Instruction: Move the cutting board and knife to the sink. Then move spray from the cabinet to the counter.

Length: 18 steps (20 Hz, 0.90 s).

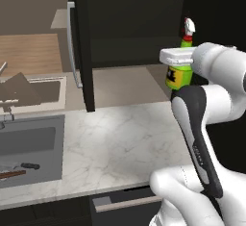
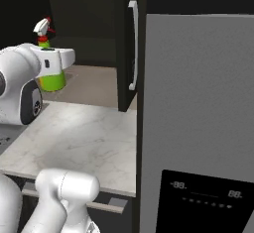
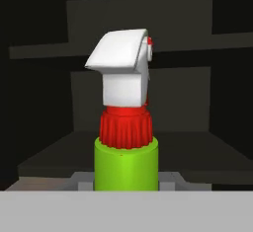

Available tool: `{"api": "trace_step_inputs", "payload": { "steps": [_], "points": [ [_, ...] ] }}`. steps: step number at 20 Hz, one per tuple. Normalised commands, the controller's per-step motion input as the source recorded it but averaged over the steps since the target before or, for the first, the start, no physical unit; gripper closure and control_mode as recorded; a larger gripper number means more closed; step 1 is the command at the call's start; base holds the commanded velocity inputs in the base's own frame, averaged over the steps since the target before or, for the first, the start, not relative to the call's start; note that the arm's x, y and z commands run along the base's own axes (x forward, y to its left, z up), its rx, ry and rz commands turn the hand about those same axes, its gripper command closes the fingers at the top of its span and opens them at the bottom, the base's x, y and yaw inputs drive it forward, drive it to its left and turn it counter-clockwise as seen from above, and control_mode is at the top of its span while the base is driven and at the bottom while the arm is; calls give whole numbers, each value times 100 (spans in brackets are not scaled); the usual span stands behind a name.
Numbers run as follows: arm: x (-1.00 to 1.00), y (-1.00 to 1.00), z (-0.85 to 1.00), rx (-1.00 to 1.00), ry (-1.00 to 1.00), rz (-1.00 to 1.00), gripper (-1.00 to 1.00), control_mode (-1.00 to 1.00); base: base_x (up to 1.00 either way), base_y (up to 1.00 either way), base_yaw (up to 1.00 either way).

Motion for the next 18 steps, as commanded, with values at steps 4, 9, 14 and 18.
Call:
{"api": "trace_step_inputs", "payload": {
  "steps": [4, 9, 14, 18],
  "points": [
    [-19, 0, 1, 0, -1, 0, 100, 100, -74, 0, 0],
    [0, 0, 0, 0, 0, 0, 100, 100, -100, 0, 0],
    [0, 0, 0, 0, 0, 0, 100, 100, -100, 41, 0],
    [0, 0, 0, 0, 0, 0, 100, 100, -100, 89, 24]
  ]
}}
